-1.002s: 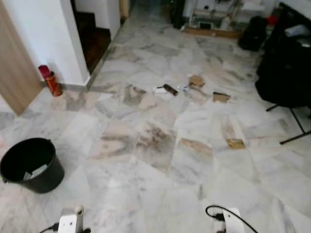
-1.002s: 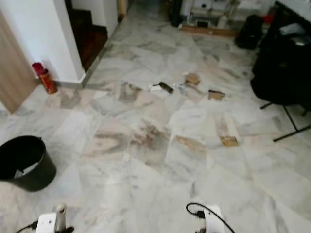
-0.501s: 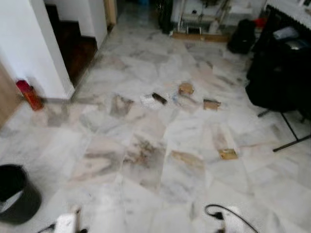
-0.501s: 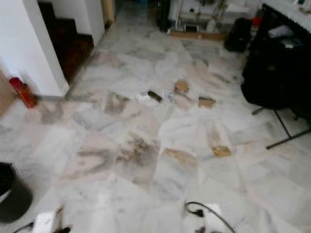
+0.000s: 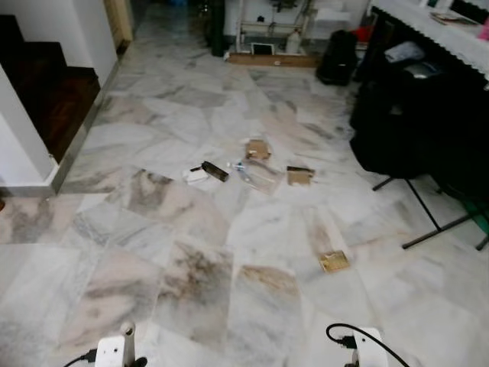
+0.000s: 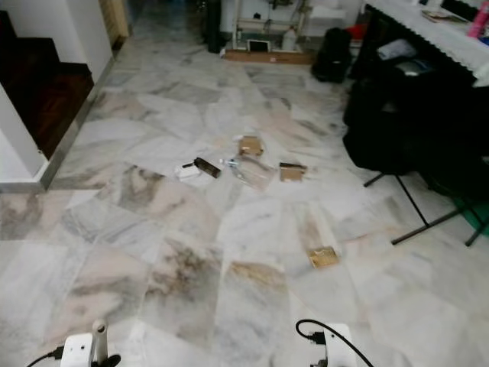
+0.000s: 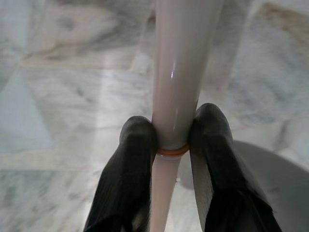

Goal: Sweep floor

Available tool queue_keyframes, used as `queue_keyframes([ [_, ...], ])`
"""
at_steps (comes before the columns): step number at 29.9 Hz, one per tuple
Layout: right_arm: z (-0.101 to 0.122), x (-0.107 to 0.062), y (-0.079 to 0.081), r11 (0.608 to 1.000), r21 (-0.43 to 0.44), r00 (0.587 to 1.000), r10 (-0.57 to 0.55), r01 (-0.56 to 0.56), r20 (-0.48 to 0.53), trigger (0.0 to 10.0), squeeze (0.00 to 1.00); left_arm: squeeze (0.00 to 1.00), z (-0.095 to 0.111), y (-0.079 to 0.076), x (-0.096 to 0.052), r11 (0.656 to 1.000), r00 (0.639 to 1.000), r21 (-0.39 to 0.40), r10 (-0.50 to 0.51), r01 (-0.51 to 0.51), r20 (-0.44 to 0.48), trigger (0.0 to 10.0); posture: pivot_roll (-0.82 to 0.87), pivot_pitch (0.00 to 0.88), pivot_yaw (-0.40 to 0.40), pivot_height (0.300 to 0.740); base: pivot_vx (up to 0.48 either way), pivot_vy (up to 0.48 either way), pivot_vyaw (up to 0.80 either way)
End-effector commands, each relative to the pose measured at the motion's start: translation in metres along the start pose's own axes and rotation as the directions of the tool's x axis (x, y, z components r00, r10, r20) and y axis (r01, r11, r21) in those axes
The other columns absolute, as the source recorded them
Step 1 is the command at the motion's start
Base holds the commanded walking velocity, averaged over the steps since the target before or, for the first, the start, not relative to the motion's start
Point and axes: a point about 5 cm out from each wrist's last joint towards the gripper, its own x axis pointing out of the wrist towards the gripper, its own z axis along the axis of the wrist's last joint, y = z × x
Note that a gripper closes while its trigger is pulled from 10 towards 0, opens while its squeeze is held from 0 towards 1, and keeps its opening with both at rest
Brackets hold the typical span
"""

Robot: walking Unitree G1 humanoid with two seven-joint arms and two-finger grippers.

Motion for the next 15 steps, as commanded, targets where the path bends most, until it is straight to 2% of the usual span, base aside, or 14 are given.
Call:
queue_keyframes([
  [1, 0.0212, -0.0024, 0.0061, 0.992, 0.062, 0.97, 0.096, -0.112, 0.222, 10.0, 0.0, 0.0, -0.0435, 0.0476, -0.0321, 0.994, 0.995, 0.111, -0.002, 0.012, -0.096, 10.0, -0.07, 0.246, -0.039, 0.74, 0.48, 0.0, 0.0],
  [8, 0.0218, -0.0024, 0.0049, 0.993, 0.062, 0.972, 0.081, -0.097, 0.221, 10.0, 0.0, 0.0, -0.0431, 0.0471, -0.0317, 0.994, 0.996, 0.113, 0.0, 0.011, -0.095, 10.0, -0.07, 0.246, -0.039, 0.74, 0.48, 0.0, 0.0],
  [15, 0.0191, -0.002, 0.0082, 0.993, 0.052, 0.973, 0.092, -0.105, 0.212, 10.0, 0.0, 0.0, -0.0433, 0.0466, -0.0317, 0.993, 0.995, 0.119, -0.003, 0.015, -0.095, 10.0, -0.07, 0.23, -0.032, 0.74, 0.48, 0.0, -0.61],
])
